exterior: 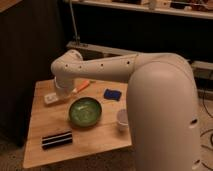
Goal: Knock the bottle over
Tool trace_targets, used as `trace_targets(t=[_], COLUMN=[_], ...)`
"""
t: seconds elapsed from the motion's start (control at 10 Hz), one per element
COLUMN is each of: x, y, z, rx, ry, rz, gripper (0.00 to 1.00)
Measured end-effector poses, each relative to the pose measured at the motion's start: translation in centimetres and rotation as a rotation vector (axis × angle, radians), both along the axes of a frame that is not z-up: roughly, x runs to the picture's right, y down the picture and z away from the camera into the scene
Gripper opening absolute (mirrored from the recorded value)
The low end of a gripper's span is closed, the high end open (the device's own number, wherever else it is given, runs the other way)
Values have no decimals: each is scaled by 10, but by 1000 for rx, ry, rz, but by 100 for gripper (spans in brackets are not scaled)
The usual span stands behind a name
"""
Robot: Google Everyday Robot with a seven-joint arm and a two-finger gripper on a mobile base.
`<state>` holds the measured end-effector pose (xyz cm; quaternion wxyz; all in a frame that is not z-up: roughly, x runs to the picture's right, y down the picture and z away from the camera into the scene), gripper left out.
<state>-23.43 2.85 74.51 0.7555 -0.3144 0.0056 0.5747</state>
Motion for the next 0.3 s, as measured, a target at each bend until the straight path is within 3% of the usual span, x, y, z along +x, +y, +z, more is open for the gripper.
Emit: trace_targets(t=[0.3], x=[1], y=[0], z=[0], rx=[0], ry=[1], rz=[1], gripper=[2])
